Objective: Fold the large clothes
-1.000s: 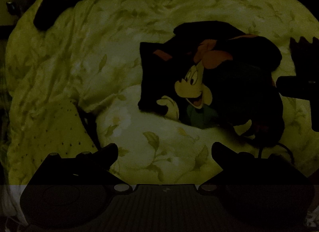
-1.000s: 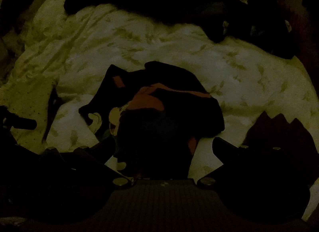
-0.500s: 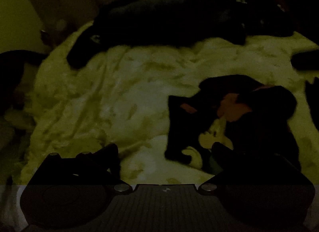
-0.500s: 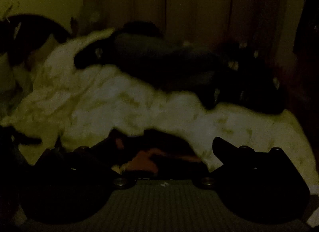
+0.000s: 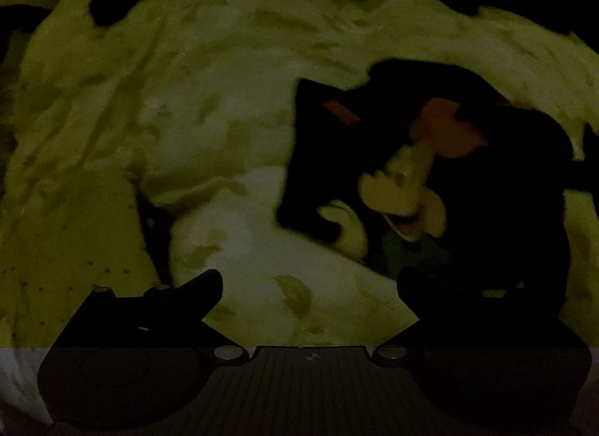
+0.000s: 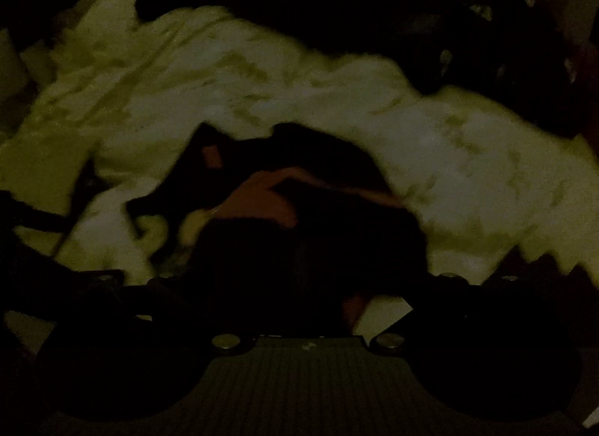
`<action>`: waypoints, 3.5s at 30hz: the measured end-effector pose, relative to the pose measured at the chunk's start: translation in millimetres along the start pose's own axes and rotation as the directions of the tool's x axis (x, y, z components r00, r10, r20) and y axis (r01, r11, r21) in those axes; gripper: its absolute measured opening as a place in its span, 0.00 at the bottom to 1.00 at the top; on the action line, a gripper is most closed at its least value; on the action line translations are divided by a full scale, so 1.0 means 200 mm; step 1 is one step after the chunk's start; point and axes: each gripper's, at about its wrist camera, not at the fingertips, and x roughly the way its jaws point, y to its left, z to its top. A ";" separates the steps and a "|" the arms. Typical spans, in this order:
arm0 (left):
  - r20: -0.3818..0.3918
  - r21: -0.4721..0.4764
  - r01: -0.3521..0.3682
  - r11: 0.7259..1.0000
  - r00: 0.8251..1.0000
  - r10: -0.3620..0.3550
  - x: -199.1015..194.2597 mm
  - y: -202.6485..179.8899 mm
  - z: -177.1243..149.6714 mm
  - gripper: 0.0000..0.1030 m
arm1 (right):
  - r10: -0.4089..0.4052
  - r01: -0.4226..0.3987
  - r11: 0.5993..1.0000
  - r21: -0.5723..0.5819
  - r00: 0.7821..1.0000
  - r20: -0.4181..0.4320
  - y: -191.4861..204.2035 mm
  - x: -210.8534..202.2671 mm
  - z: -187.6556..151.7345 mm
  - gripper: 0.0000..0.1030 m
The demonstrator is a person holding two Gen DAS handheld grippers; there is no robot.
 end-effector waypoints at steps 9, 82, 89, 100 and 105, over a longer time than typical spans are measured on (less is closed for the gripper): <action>-0.077 -0.130 -0.017 0.991 0.997 0.007 -0.05 0.19 -0.12 1.00 | 0.038 0.049 0.891 0.452 0.982 -0.183 -0.48 0.37 0.02 0.66; -0.067 -0.030 -0.131 0.991 0.989 0.129 0.21 0.46 -0.11 1.00 | 0.188 -0.146 0.932 0.331 0.977 -0.098 -0.04 -0.07 0.04 0.71; 0.004 0.089 -0.297 0.951 0.954 0.298 0.42 0.31 0.02 1.00 | 0.125 -0.144 0.981 -0.130 0.981 -0.145 0.41 0.30 0.14 0.69; 0.049 0.000 -0.191 0.982 0.980 0.191 0.42 0.55 0.46 0.39 | 0.101 -0.111 0.991 -0.073 0.985 -0.137 0.26 0.34 0.15 0.10; 0.190 -0.198 -0.219 0.955 0.948 0.257 0.25 0.80 0.87 0.40 | -0.019 0.024 0.985 0.171 0.999 -0.033 -0.18 0.02 0.17 0.10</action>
